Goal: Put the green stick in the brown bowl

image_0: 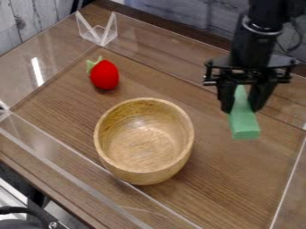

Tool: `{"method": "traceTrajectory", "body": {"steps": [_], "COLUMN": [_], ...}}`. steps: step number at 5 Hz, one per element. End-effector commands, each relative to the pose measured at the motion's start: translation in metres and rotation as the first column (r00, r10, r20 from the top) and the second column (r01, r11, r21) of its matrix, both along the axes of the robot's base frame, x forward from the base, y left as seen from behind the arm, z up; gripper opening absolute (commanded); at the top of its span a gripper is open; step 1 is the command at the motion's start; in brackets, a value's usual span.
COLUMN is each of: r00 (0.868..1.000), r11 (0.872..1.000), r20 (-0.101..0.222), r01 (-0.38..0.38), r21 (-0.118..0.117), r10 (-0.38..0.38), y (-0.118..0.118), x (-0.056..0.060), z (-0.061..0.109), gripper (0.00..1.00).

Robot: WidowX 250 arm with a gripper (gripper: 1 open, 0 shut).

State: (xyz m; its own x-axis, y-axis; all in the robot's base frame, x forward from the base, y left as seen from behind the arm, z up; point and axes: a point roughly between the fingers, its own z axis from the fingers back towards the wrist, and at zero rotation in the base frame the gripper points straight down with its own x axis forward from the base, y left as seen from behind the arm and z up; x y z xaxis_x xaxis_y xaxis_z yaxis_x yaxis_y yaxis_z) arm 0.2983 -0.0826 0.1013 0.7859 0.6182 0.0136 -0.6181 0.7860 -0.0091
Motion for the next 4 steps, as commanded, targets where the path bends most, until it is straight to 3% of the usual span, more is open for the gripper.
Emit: {"method": "traceTrajectory", "body": {"steps": [1, 3, 4], "r00": [0.995, 0.993, 0.990], "r11": [0.998, 0.996, 0.993], "r20": [0.076, 0.075, 0.074], "r01": [-0.064, -0.090, -0.117], "r21": [-0.018, -0.020, -0.022], "r10": [0.066, 0.091, 0.118], "y": [0.014, 0.027, 0.028], "x": [-0.001, 0.004, 0.002], "z": [0.021, 0.004, 0.005], "gripper": [0.00, 0.00, 0.00]}}
